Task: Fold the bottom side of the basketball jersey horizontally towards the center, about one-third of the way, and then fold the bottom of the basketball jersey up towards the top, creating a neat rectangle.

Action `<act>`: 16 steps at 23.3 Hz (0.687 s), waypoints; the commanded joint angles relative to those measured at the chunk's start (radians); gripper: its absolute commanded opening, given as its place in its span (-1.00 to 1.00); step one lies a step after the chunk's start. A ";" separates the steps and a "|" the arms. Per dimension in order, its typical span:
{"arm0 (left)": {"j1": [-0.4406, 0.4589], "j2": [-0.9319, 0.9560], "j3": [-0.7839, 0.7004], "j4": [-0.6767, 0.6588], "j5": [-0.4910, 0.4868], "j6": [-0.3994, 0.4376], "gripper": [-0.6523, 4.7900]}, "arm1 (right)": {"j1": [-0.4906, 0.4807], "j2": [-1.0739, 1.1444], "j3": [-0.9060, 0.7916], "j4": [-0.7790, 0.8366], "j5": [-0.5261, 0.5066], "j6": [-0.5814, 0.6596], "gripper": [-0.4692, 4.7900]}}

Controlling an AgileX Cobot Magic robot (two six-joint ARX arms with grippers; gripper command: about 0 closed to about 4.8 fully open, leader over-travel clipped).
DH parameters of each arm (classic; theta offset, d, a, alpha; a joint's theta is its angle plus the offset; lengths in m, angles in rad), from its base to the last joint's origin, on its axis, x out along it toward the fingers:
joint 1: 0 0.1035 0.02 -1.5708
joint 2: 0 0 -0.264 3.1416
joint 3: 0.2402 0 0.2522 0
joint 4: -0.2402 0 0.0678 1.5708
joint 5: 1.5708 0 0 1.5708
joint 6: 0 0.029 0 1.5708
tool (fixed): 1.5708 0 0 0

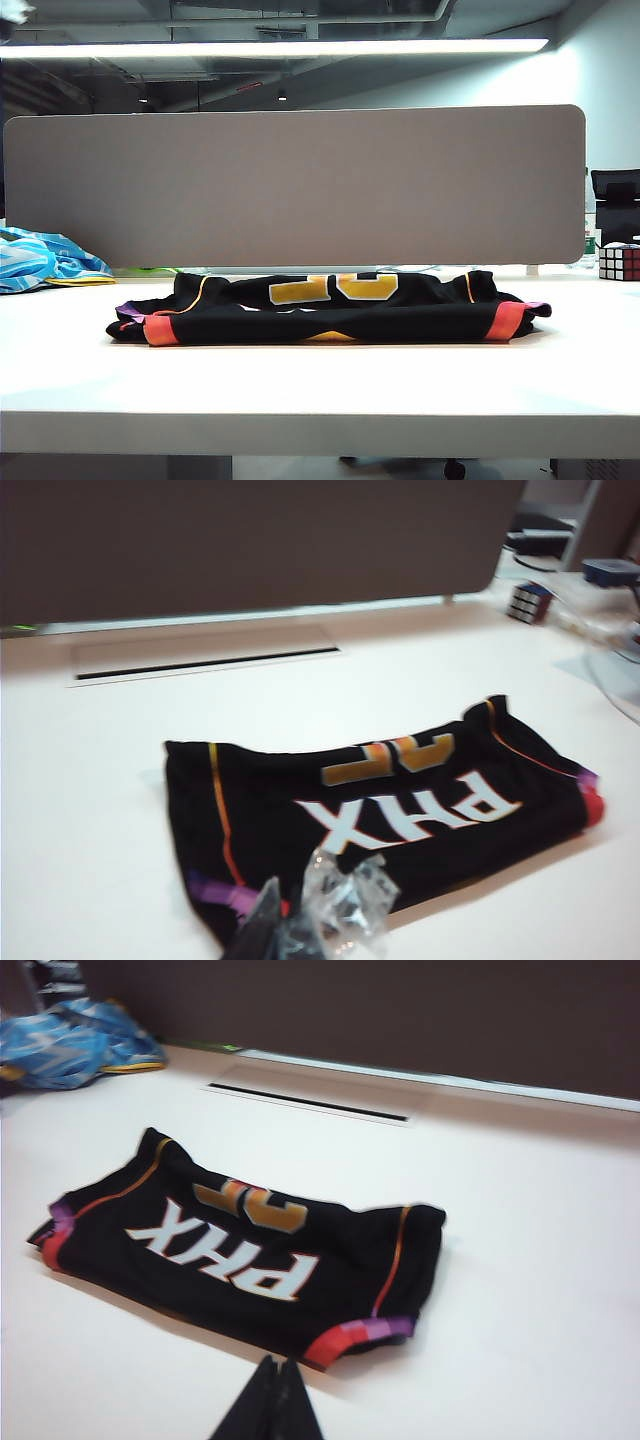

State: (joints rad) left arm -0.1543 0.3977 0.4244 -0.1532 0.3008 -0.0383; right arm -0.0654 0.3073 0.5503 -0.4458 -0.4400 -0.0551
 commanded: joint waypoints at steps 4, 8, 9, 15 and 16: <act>0.000 -0.255 -0.190 0.042 -0.095 -0.098 -0.78 | 0.000 -0.239 -0.173 0.033 0.207 0.093 -0.84; 0.001 -0.393 -0.286 0.053 -0.119 -0.101 -0.78 | -0.001 -0.305 -0.260 0.092 0.247 0.124 -0.84; 0.002 -0.395 -0.311 0.071 -0.125 -0.101 -0.78 | 0.000 -0.283 -0.288 0.135 0.298 0.174 -0.84; 0.004 -0.380 -0.398 0.192 -0.255 -0.093 -0.78 | 0.000 -0.292 -0.437 0.263 0.431 0.178 -0.84; 0.004 -0.380 -0.418 0.222 -0.268 -0.093 -0.78 | 0.000 -0.292 -0.482 0.304 0.430 0.178 -0.84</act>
State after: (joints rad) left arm -0.1505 0.0162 0.0147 0.0269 0.0502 -0.1310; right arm -0.0654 0.0139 0.0921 -0.1936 -0.0177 0.1196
